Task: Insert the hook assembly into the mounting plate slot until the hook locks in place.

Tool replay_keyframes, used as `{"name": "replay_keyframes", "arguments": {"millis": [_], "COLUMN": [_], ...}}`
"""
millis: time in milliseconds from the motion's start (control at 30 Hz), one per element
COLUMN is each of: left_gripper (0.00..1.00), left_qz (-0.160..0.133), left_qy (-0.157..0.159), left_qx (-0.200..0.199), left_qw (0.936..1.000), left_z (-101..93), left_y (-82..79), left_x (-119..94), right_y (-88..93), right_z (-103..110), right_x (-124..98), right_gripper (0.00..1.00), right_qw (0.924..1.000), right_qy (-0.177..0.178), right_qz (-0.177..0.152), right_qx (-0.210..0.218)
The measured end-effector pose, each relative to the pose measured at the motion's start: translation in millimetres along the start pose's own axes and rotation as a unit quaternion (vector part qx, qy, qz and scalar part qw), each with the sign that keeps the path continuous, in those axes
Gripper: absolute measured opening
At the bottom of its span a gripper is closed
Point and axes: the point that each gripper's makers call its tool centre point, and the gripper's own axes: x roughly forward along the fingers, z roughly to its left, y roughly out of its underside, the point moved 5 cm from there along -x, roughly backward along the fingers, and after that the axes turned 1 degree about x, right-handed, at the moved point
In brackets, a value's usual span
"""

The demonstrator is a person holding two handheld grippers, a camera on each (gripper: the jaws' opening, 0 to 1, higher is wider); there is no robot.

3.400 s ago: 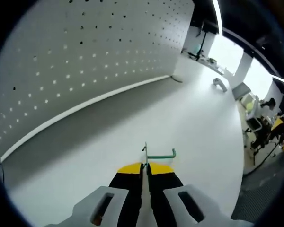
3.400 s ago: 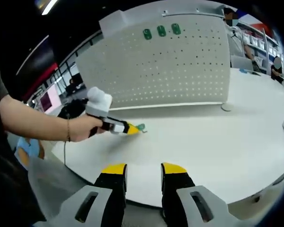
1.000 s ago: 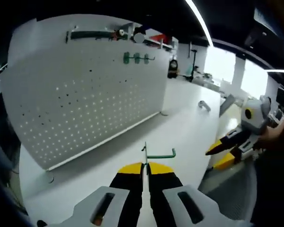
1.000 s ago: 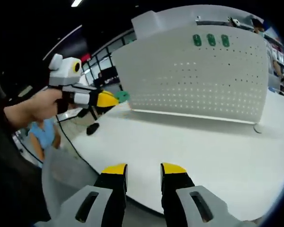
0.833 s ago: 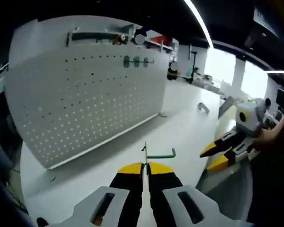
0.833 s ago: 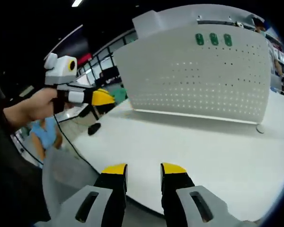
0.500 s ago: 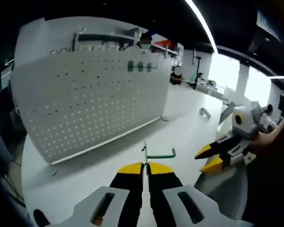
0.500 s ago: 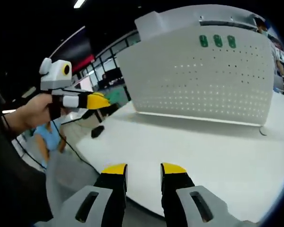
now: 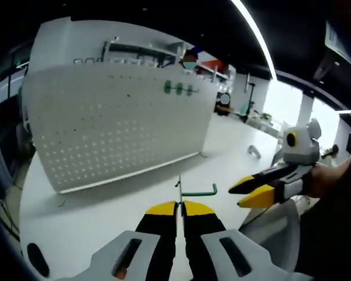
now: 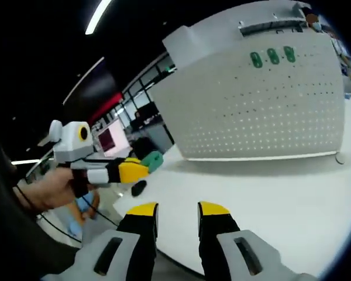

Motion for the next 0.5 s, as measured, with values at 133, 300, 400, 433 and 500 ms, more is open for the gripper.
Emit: {"name": "replay_keyframes", "arguments": {"millis": [133,300,400,433,500], "left_gripper": [0.03,0.03,0.03,0.03,0.03], "left_qz": [-0.002,-0.009,-0.012,-0.012,-0.013], "left_qy": [0.001,0.003,0.005,0.006,0.009], "left_qx": [-0.007,-0.01,-0.01,-0.01,-0.011], "left_qw": [1.0,0.9999,0.9999,0.9999,0.9998], "left_z": [-2.2,-4.5,-6.0,-6.4,-8.0], "left_y": [3.8,1.4,-0.8,-1.1,-2.6], "left_x": [3,6,7,7,7], "right_y": [-6.5,-8.0,-10.7,-12.9,-13.5], "right_z": [7,9,9,10,9], "right_x": [4,12,14,14,15], "right_gripper": [0.23,0.21,0.18,0.17,0.17], "right_qw": [0.9989,0.9924,0.987,0.9839,0.9836], "right_qy": [-0.021,-0.038,-0.047,-0.05,-0.052], "right_qz": [-0.016,-0.036,-0.051,-0.059,-0.06], "right_qx": [0.038,0.111,0.145,0.161,0.162]}}
